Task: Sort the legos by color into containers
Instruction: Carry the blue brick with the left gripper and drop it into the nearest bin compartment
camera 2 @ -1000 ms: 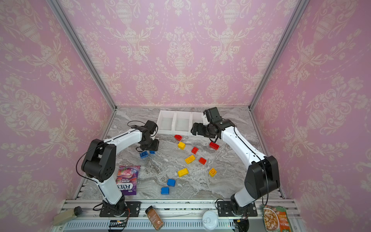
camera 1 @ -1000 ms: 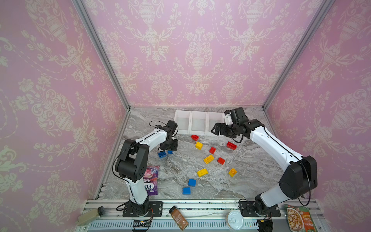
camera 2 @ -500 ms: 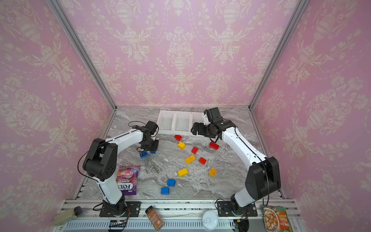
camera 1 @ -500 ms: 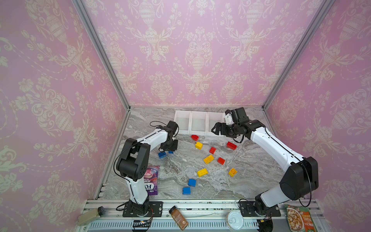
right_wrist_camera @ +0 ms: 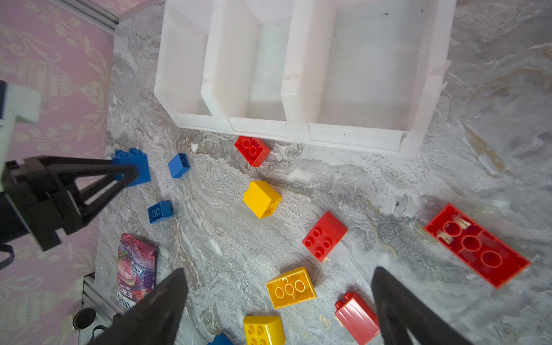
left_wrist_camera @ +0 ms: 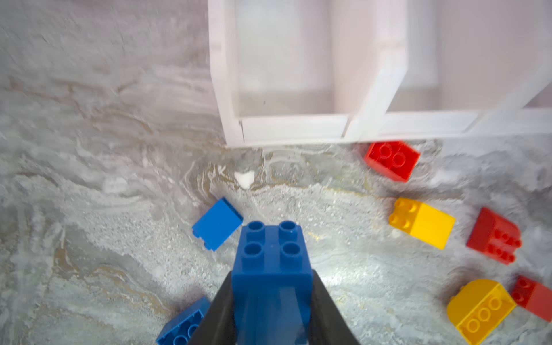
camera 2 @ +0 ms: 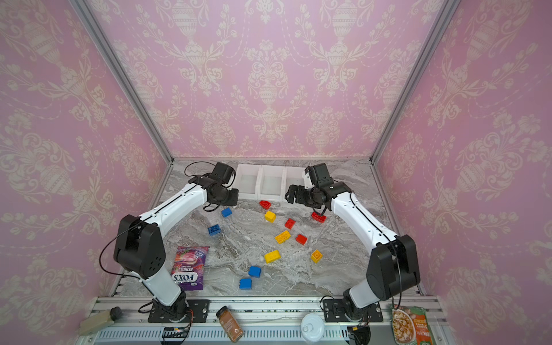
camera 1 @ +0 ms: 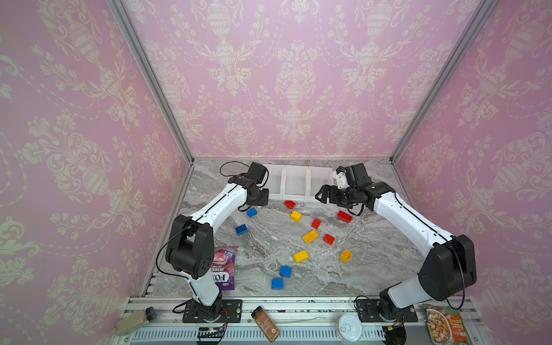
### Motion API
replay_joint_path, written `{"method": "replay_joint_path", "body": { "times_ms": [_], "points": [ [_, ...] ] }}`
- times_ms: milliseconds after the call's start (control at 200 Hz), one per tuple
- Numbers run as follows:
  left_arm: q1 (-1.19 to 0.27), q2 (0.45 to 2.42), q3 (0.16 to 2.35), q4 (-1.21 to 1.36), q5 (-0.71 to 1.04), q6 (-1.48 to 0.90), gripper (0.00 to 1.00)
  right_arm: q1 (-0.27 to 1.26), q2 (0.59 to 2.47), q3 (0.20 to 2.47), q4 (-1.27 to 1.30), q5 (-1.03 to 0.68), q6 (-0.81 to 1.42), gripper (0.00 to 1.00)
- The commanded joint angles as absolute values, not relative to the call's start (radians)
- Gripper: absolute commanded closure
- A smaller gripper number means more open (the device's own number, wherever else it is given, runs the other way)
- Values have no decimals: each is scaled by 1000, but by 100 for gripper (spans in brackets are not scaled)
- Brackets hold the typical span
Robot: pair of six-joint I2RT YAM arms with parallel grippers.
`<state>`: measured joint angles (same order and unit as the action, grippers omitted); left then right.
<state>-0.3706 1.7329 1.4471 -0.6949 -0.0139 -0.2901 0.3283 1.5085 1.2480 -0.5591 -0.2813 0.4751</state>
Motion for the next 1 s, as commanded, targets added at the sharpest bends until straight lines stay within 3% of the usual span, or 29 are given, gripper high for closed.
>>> {"method": "replay_joint_path", "body": {
  "times_ms": [0, 330, 610, 996],
  "points": [
    [-374, 1750, 1529, -633, -48, -284, 84, 322, 1452, 1208, -526, -306, 513, 2],
    [-371, 1998, 1736, -455, -59, -222, 84, 323, 1381, 1121, -518, -307, 543, 2],
    [-362, 2194, 1893, -507, -39, -220, 84, 323, 1345, 1134, -554, -284, 537, 1],
    [-354, 2238, 1892, -551, -60, -217, 74, 323, 1367, 1146, -551, -284, 536, 1]
  ]
}}
